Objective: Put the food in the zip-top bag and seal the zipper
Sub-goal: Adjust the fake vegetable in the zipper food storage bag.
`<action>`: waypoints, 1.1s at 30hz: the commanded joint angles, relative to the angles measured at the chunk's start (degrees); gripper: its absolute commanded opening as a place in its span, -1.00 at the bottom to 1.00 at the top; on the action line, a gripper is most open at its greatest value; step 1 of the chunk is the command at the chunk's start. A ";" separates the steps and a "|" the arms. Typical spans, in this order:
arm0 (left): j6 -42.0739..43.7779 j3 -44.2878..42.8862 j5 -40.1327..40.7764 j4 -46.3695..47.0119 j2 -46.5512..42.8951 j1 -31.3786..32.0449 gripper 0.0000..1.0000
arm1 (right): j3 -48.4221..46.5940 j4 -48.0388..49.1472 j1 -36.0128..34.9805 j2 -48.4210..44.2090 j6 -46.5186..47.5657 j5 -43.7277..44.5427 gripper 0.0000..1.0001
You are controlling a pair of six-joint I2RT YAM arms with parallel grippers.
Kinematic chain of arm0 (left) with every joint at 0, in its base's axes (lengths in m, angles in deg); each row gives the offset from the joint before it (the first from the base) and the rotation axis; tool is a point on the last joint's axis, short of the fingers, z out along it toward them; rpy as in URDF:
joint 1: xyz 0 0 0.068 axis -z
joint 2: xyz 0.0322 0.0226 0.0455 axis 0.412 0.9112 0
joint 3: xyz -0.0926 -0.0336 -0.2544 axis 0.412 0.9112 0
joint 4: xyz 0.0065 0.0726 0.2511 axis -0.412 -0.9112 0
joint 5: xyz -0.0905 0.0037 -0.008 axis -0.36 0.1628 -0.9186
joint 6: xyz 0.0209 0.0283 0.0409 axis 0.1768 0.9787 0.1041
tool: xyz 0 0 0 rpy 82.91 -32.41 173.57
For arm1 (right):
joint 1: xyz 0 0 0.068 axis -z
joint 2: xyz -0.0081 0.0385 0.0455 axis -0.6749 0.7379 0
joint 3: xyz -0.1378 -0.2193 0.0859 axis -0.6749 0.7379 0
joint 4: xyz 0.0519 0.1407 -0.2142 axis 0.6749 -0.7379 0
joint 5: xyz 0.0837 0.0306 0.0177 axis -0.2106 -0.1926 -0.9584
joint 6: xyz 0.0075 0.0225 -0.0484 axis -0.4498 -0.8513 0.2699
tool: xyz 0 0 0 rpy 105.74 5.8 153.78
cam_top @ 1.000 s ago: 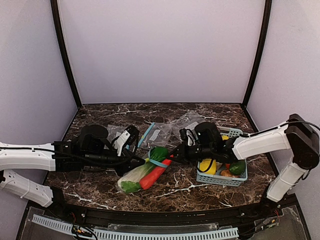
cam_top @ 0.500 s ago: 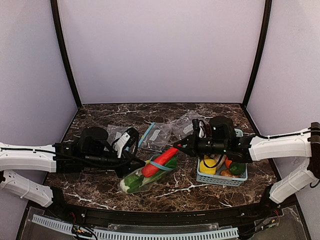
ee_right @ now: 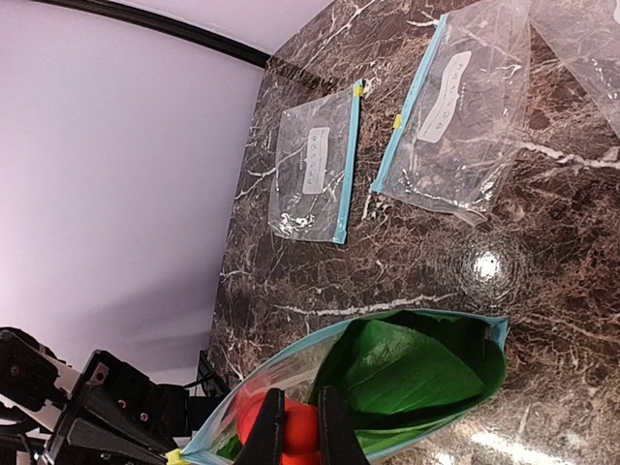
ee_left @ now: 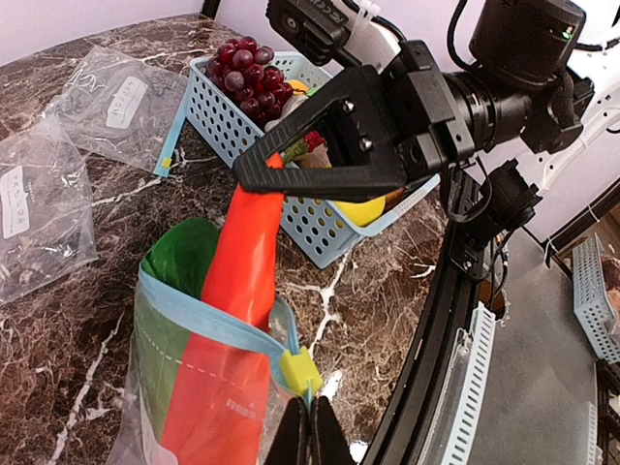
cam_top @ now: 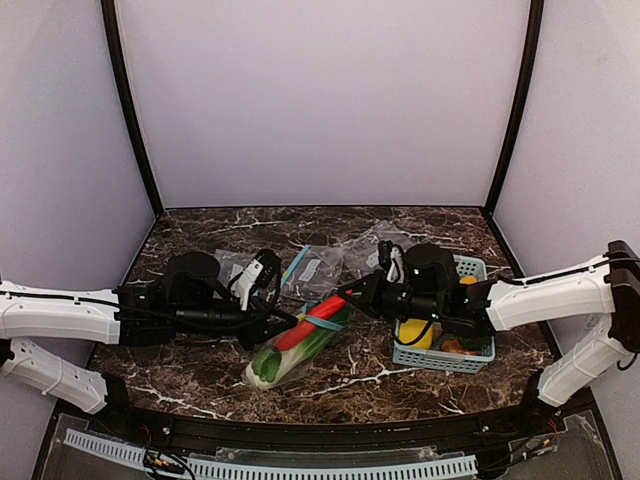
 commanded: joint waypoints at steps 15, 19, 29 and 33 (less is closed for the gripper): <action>-1.47 0.86 -0.43 12.75 3.68 -0.36 -0.99 | -6.55 9.98 -3.68 15.84 -5.05 -7.79 -1.00; -0.72 0.74 0.70 13.35 3.79 -0.39 -0.99 | -7.29 11.63 -4.96 18.44 -7.16 -9.31 -1.00; 0.60 0.03 1.49 13.46 4.07 -0.70 -0.99 | -13.14 3.12 -6.52 19.95 -2.49 -8.72 -1.00; 0.88 -0.77 0.58 14.41 4.63 -1.08 -0.99 | -14.72 -1.06 -8.07 19.83 -1.61 -5.47 -1.00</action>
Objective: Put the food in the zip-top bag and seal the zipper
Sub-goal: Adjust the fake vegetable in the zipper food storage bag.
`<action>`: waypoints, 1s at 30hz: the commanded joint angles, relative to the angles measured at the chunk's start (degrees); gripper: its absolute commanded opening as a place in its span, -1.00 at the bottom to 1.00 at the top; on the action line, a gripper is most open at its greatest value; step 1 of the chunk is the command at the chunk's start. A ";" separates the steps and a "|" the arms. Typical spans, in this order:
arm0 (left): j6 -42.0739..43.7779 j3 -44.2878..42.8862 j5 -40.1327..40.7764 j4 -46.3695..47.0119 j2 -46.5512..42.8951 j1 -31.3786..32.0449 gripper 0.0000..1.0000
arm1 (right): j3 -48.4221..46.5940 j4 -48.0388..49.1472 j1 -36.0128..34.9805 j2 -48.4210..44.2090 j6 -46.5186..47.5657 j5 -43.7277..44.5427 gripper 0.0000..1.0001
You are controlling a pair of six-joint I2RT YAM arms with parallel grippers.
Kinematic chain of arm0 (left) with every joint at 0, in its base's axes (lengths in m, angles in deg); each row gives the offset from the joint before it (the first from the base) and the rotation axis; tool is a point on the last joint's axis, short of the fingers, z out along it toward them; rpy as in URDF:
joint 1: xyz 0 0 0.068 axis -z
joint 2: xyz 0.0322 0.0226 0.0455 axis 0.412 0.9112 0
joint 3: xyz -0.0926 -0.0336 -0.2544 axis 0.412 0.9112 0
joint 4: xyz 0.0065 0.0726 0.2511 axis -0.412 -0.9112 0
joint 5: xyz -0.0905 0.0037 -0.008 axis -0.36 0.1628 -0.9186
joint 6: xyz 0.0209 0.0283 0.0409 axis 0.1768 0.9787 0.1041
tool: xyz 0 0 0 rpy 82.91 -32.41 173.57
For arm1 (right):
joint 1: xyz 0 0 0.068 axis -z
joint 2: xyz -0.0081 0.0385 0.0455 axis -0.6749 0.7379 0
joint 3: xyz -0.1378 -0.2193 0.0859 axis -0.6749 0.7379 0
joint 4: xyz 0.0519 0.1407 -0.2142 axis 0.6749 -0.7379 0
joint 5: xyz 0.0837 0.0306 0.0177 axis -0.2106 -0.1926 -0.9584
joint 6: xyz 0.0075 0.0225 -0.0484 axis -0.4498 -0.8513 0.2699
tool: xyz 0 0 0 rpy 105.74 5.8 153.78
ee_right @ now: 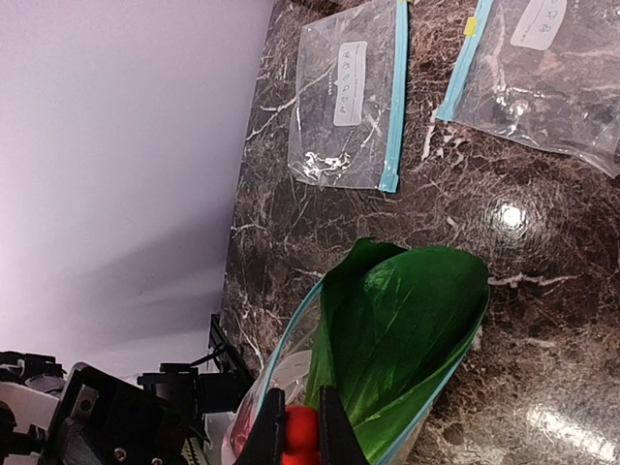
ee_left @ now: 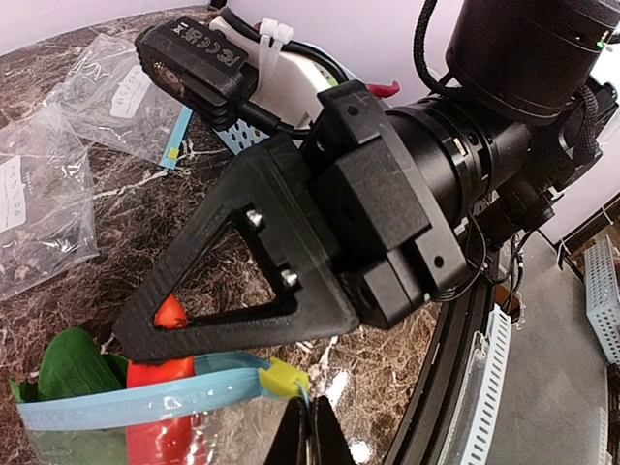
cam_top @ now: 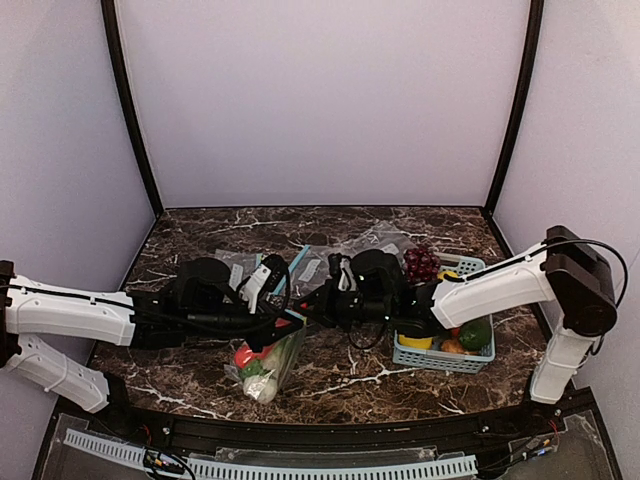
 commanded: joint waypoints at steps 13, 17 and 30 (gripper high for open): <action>1.53 -6.30 -2.16 11.69 3.97 -0.47 -0.99 | -5.05 -11.75 -6.00 1.71 3.52 9.00 -1.00; 0.71 -7.68 -2.45 12.65 5.16 -0.58 -0.99 | -5.47 -12.42 -6.67 1.63 3.64 11.88 -1.00; -1.78 -10.87 -4.07 15.01 7.09 -0.59 -0.99 | -7.97 -18.43 -8.34 2.31 5.77 22.82 -1.00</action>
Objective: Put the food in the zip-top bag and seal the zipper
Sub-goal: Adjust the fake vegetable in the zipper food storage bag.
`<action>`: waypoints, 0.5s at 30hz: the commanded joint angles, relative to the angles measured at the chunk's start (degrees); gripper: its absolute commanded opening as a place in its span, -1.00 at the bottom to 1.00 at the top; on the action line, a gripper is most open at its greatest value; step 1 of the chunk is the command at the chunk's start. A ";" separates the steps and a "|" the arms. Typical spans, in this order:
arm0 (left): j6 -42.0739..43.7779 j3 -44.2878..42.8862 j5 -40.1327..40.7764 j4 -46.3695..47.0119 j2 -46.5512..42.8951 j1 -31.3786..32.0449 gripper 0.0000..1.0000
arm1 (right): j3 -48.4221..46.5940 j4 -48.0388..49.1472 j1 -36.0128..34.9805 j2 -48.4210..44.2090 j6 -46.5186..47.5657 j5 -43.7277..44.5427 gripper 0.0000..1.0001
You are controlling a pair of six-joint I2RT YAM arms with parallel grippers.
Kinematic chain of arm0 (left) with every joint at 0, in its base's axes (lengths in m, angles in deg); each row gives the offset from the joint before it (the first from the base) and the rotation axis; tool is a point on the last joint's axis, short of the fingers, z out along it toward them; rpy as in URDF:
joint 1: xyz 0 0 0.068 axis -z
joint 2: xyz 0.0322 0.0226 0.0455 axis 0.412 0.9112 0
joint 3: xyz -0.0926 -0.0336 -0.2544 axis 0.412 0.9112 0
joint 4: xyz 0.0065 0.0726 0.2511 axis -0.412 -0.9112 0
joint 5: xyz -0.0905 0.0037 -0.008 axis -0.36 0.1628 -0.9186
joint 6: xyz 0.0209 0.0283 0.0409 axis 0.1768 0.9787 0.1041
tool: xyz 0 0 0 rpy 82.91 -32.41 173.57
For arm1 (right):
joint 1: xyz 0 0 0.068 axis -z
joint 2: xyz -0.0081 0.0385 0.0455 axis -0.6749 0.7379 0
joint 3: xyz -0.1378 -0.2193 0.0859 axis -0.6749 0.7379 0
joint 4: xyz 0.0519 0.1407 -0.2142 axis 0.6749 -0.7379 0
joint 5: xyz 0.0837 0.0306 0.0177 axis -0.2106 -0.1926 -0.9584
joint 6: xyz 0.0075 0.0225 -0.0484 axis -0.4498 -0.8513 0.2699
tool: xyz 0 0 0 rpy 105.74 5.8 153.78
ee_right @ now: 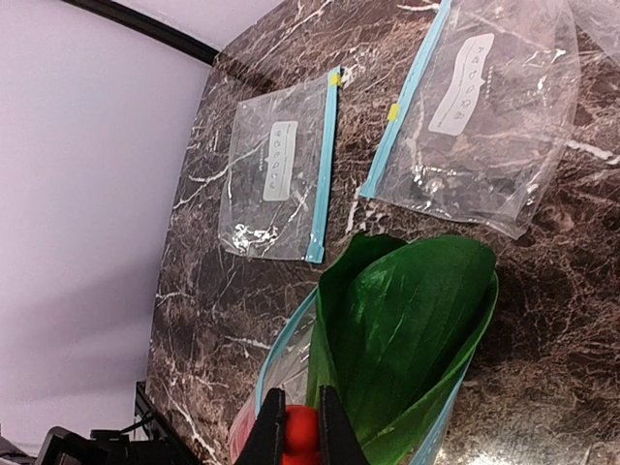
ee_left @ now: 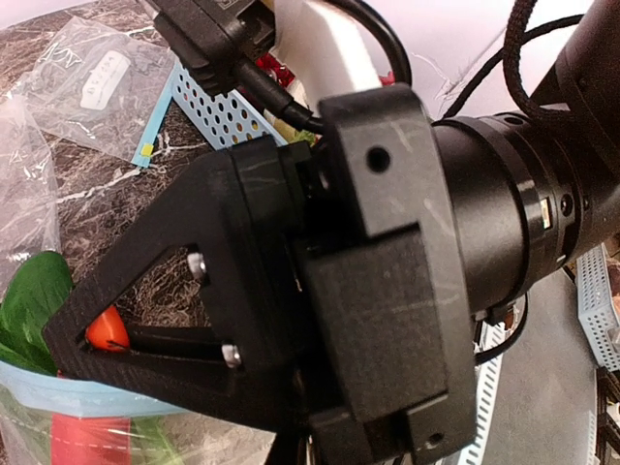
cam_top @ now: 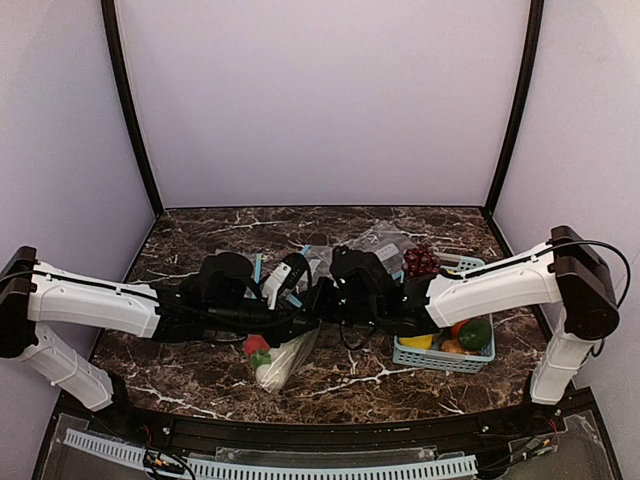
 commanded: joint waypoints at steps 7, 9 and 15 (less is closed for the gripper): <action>-1.67 -6.25 -1.27 11.59 -2.62 -0.32 -0.99 | -2.91 -7.21 -4.29 3.47 2.27 8.04 -1.00; -1.95 -5.74 -1.75 10.58 -2.59 -0.40 -0.99 | -2.67 -6.69 -4.20 3.17 3.38 8.11 -1.00; -2.80 1.94 1.19 6.72 -7.58 -0.39 -0.99 | 1.21 -3.43 -2.69 -0.08 11.34 2.86 -0.93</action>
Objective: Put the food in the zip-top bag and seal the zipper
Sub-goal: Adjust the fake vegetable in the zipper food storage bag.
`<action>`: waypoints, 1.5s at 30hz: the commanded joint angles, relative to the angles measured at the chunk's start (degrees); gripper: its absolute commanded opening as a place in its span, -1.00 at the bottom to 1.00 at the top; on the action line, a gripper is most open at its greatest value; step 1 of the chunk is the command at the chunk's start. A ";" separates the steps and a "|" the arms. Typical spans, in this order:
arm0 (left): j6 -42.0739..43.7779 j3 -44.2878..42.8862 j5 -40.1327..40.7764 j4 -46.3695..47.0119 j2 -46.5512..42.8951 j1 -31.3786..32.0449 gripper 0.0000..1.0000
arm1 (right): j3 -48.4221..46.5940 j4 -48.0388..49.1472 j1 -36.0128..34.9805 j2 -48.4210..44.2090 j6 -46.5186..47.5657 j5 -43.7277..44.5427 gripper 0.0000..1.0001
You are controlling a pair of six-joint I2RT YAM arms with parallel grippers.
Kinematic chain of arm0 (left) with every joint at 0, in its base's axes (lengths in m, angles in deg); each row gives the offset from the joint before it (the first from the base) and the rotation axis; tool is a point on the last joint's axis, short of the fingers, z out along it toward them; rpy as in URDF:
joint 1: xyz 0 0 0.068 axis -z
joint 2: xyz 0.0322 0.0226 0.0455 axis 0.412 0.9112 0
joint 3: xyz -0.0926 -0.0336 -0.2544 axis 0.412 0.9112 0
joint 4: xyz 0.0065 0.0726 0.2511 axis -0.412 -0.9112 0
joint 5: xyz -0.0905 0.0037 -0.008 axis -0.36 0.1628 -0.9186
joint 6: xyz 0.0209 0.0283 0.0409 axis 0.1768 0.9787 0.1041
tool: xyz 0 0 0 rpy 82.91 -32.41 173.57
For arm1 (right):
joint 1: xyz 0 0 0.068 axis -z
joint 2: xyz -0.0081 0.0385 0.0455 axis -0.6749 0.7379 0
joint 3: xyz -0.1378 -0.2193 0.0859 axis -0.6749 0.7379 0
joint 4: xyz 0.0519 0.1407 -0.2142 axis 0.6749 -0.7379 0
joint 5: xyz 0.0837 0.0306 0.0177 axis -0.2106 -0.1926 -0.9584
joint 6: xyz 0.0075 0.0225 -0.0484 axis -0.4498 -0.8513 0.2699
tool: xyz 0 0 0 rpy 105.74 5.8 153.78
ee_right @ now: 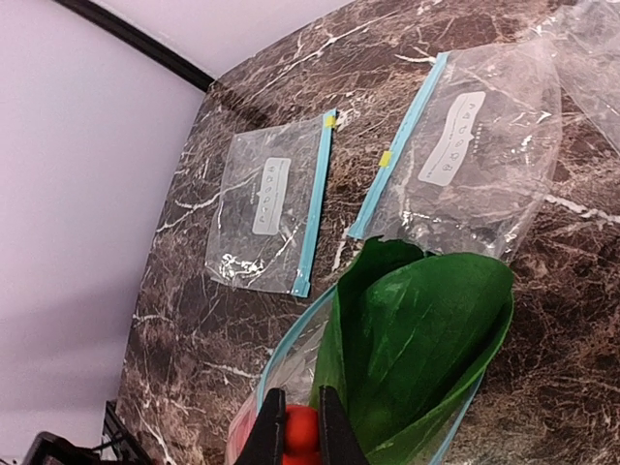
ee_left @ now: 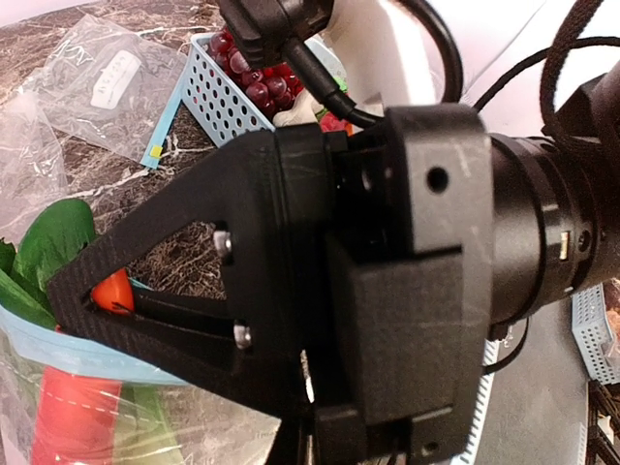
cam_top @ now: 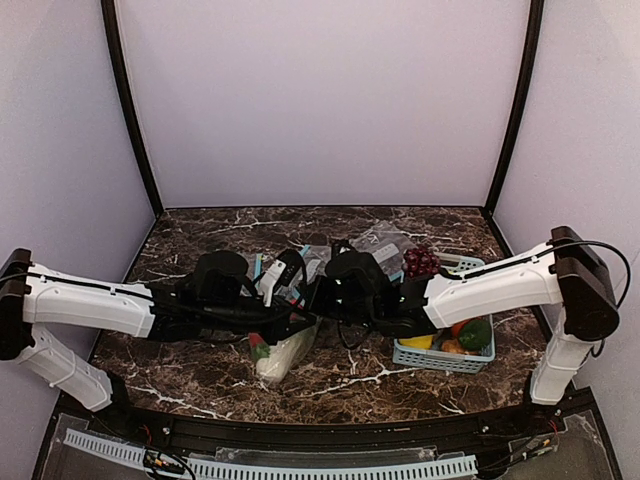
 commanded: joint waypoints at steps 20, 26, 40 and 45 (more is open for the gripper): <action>-1.25 9.70 3.46 -0.83 -15.39 0.19 -0.99 | 14.56 -9.15 4.23 -16.68 7.02 -16.98 0.86; -0.91 10.25 3.43 -2.28 -16.84 0.22 -0.99 | 14.55 -5.81 7.21 -14.07 5.02 -21.58 0.86; -0.84 10.51 3.13 -2.59 -17.04 0.18 -0.99 | 10.02 6.56 7.55 -3.04 -5.66 -30.85 0.46; -0.51 10.31 4.69 -3.60 -17.28 0.13 -0.99 | 9.20 7.59 4.99 -0.83 -8.50 -32.17 0.18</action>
